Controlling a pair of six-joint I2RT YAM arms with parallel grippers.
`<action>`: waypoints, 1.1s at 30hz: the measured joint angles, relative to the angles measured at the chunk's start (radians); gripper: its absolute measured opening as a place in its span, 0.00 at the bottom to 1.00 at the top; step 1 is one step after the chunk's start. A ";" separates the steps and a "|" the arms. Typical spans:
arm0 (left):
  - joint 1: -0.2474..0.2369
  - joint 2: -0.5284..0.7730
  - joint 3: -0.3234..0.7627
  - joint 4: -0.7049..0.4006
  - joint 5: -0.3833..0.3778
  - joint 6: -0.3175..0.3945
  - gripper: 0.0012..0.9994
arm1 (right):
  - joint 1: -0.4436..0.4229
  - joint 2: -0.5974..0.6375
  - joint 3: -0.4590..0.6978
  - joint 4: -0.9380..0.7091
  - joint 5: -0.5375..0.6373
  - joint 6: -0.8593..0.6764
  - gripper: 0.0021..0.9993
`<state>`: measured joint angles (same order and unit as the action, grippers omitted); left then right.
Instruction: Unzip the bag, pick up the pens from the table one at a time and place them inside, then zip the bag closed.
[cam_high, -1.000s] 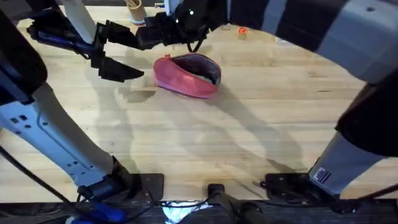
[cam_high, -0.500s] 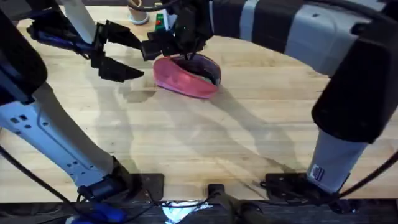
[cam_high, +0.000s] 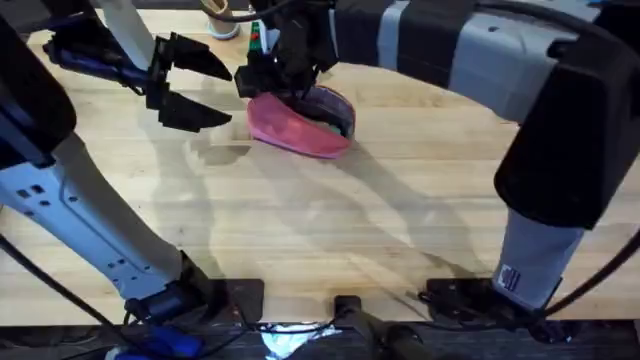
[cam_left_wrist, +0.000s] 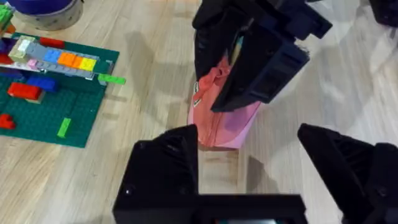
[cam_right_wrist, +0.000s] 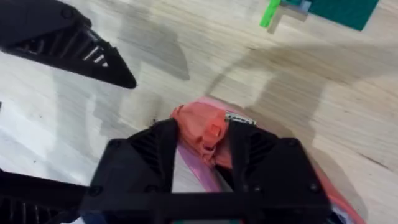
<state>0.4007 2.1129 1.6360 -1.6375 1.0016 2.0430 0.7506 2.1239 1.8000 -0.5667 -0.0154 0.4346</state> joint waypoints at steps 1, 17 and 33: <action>0.000 0.000 0.000 0.000 0.000 0.000 1.00 | 0.001 0.000 0.000 0.000 -0.001 0.001 0.44; 0.000 0.000 0.000 0.000 0.000 0.000 1.00 | -0.002 0.000 0.000 -0.008 0.004 0.007 0.03; 0.000 0.000 0.000 0.019 -0.004 0.000 0.99 | -0.005 -0.042 0.000 -0.012 0.027 0.006 0.03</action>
<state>0.4007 2.1128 1.6360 -1.6184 0.9973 2.0430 0.7456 2.0822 1.8003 -0.5789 0.0113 0.4408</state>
